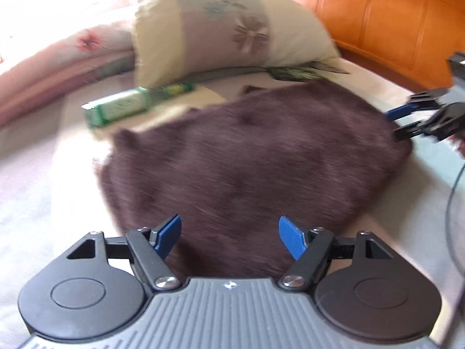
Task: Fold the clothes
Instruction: 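Pull both open grippers back above the folded sweater, then roll both grippers, close them on the sweater edge and lift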
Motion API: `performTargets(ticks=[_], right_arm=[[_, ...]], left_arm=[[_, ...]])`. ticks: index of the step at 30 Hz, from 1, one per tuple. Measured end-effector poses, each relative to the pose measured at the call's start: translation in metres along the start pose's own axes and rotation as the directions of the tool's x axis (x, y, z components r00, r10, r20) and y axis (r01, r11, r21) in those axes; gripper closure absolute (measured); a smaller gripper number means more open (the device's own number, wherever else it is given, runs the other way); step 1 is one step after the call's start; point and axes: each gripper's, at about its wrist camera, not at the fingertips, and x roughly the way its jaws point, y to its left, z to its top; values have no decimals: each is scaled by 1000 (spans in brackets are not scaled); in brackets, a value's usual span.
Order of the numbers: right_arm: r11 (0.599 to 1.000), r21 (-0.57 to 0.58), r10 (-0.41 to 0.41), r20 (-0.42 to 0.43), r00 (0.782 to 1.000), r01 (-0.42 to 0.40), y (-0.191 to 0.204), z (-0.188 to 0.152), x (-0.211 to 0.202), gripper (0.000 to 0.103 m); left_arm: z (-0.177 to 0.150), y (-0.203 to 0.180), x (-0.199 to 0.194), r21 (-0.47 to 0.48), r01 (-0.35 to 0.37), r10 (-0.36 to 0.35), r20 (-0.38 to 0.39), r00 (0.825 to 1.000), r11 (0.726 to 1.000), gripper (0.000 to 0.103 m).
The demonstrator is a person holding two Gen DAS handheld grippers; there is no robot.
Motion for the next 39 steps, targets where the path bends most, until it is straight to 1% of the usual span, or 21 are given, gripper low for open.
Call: performTargets(ticks=[2, 4, 8, 10, 13, 16, 18, 19, 21, 22, 23, 25, 26, 28, 29, 31, 34, 35, 36, 38, 39], right_arm=[[1000, -12, -27, -38, 999, 27, 10, -8, 6, 28], [999, 30, -39, -68, 997, 41, 6, -20, 7, 28], [988, 150, -27, -75, 997, 38, -7, -40, -13, 28], [986, 156, -57, -63, 996, 66, -1, -42, -27, 24], [988, 140, -67, -21, 998, 70, 8, -35, -38, 24], [988, 149, -54, 13, 998, 51, 15, -23, -31, 24], [990, 132, -56, 25, 998, 52, 20, -16, -22, 23], [988, 137, -77, 0, 997, 76, 18, -18, -16, 23], [981, 147, -122, -57, 991, 130, 13, -23, -5, 23], [976, 151, -145, -86, 986, 156, 11, -26, 0, 23], [978, 156, -130, -74, 989, 141, 8, -32, -4, 23], [981, 118, -149, -61, 987, 156, 11, -38, -17, 22], [979, 70, -186, -60, 981, 190, 15, -39, -23, 20], [965, -30, -261, -48, 964, 259, 27, -39, -31, 15], [954, -75, -295, -38, 955, 292, 33, -39, -31, 11], [926, -161, -346, -6, 938, 341, 47, -40, -29, 6], [879, -315, -380, -5, 925, 359, 70, -45, -13, 5], [855, -371, -392, -8, 920, 362, 78, -47, -7, 5], [820, -435, -417, -10, 909, 372, 85, -51, 2, 5], [736, -543, -477, 7, 879, 404, 95, -59, 16, 5], [703, -579, -497, 18, 868, 414, 97, -63, 22, 5]], left_arm=[[-12, -6, 2, 2, -15, 15, -37, 999, 1000, 28], [-23, -7, -3, -4, -34, 33, -55, 998, 999, 28], [-34, -2, -27, -36, -30, 29, -37, 999, 999, 27], [-32, -1, -33, -38, -28, 28, -18, 999, 999, 26], [-17, -1, -31, -15, -27, 28, 32, 999, 1000, 23], [-5, 1, -5, -12, -22, 22, 46, 999, 1000, 22], [-6, 5, 15, -22, -51, 51, -8, 999, 998, 23], [-8, 6, 24, -27, -68, 67, -40, 997, 997, 23], [-15, 8, 21, -36, -55, 54, -21, 998, 998, 23], [-17, 6, 15, -25, -61, 61, -19, 998, 998, 23], [-19, 3, 8, -13, -69, 69, -18, 997, 998, 23], [-23, -11, -6, 92, -119, 120, -7, 993, 989, 22], [-25, -18, -14, 145, -144, 146, 1, 989, 979, 21], [-32, -38, -18, 277, -230, 231, 30, 973, 933, 18], [-35, -49, -18, 339, -272, 271, 52, 961, 901, 18], [-44, -71, -11, 451, -342, 336, 96, 937, 824, 18], [-57, -98, 9, 605, -358, 369, 113, 923, 711, 18], [-62, -104, 18, 651, -362, 385, 114, 916, 668, 18], [-66, -108, 24, 683, -381, 406, 134, 904, 623, 18], [-74, -116, 36, 738, -419, 444, 180, 878, 529, 18], [-73, -117, 39, 743, -424, 447, 188, 874, 518, 18]])
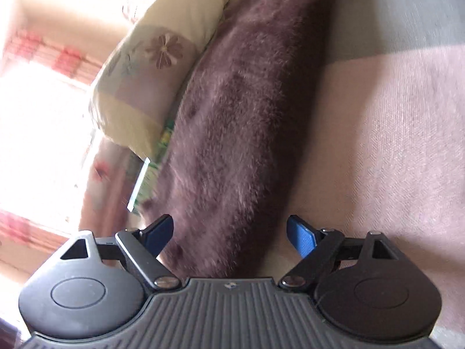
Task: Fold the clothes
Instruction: 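Roll both grippers, close them on the sweater edge and lift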
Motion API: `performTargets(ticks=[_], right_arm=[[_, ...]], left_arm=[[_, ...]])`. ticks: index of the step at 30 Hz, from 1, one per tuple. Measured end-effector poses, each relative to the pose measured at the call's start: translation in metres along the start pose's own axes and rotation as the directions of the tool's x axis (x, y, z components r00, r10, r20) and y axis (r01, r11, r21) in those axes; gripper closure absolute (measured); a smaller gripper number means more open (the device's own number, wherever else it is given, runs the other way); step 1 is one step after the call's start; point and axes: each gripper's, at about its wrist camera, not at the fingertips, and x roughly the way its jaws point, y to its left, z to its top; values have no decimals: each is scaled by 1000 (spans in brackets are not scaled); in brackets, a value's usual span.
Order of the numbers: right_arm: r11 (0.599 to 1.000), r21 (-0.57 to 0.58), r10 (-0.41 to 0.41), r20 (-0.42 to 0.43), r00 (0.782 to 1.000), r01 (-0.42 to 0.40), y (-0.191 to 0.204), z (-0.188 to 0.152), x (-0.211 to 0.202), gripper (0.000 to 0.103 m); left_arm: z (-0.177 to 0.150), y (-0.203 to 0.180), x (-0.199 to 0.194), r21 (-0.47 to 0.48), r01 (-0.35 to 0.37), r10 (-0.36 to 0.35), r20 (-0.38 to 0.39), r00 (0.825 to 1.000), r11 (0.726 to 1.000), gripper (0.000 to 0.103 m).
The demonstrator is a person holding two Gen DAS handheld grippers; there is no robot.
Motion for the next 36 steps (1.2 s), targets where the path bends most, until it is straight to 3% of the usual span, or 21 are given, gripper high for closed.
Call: performTargets(ticks=[5, 12, 16, 22, 24, 25, 29, 30, 33, 36], right_arm=[[994, -88, -67, 21, 998, 69, 10, 13, 15, 3], [989, -125, -65, 120, 991, 80, 24, 52, 35, 3], [986, -147, -61, 138, 989, 81, 20, 49, 37, 2], [985, -137, -100, 63, 993, 108, -11, 11, 42, 2], [989, -118, -86, 60, 995, 92, -15, 12, 43, 6], [989, -121, -83, 62, 995, 90, -12, 17, 43, 16], [955, -270, -93, 114, 989, 120, 26, 39, 46, 35], [943, -303, -98, 128, 987, 133, 34, 43, 47, 37], [961, -258, -73, 123, 990, 103, 24, 40, 47, 38], [952, -276, -110, 100, 989, 134, 17, 24, 48, 38]], left_arm=[[12, -2, 12, 39, -29, 28, 19, 999, 999, 18], [36, -1, 25, 37, -6, 3, 80, 997, 999, 17], [25, 6, 31, 15, -10, 9, 44, 999, 1000, 12], [-8, 20, 38, 0, -42, 42, -62, 997, 999, 13], [3, 14, 40, 23, -46, 47, -47, 998, 999, 19], [9, 11, 41, 33, -44, 45, -30, 999, 998, 21], [32, 4, 48, 43, -13, 14, -5, 1000, 999, 35], [31, 3, 48, 46, -11, 12, -14, 1000, 999, 37], [21, 1, 44, 74, -23, 26, -33, 999, 997, 37], [9, 6, 47, 66, -39, 43, -59, 997, 997, 35]])
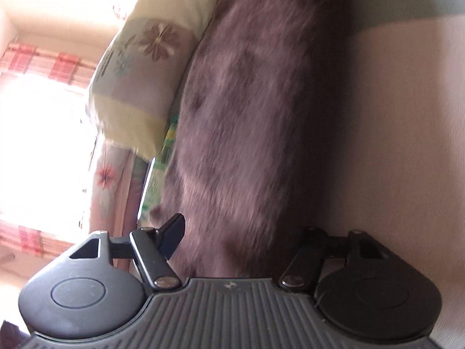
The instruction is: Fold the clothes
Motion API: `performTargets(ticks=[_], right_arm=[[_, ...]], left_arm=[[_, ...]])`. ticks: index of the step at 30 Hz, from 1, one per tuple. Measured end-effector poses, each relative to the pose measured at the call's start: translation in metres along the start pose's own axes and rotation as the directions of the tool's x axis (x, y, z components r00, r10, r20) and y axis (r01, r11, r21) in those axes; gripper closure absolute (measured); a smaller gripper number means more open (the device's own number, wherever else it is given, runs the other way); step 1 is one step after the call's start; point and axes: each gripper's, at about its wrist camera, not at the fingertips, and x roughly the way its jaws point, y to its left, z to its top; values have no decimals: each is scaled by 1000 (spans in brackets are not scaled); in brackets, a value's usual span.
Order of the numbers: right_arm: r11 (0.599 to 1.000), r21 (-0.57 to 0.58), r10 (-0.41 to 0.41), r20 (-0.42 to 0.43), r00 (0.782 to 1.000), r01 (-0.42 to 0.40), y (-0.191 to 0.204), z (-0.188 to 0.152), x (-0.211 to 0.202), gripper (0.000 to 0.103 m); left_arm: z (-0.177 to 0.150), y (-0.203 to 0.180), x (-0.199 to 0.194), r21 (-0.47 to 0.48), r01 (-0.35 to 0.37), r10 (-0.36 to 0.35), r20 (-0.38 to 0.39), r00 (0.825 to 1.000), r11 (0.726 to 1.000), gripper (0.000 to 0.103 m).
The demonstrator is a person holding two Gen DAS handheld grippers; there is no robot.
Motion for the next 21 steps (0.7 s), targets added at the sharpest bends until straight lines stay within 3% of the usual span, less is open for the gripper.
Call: performTargets(ticks=[2, 4, 5, 6, 7, 11, 14, 21], right_arm=[[1000, -4, -8, -7, 1000, 8, 0, -6, 1, 39], [999, -35, -12, -15, 1000, 12, 4, -1, 3, 44], [998, -59, -18, -15, 1000, 17, 6, 3, 4, 48], [997, -70, -22, -14, 1000, 21, 9, 6, 5, 51], [996, -80, -25, -13, 1000, 24, 11, 8, 7, 57], [999, -43, -26, 8, 1000, 27, 12, 4, 7, 69], [999, -45, -23, 13, 1000, 23, 9, 4, 4, 73], [1000, 11, -24, 32, 999, 24, -14, 9, -11, 78]], left_arm=[[5, 0, 4, -2, 5, -5, -8, 1000, 1000, 40], [15, -8, 7, 49, -4, 4, -5, 1000, 999, 55], [17, -13, 7, 67, 8, -8, -3, 1000, 998, 72], [19, -20, 8, 83, 6, -6, 0, 1000, 996, 82], [20, -27, 8, 102, -12, 12, 1, 1000, 995, 85], [21, -22, 9, 74, 0, 0, 6, 1000, 997, 85], [20, -19, 5, 88, 2, -3, 16, 1000, 996, 87], [23, 7, -13, 23, -7, 6, 38, 999, 1000, 89]])
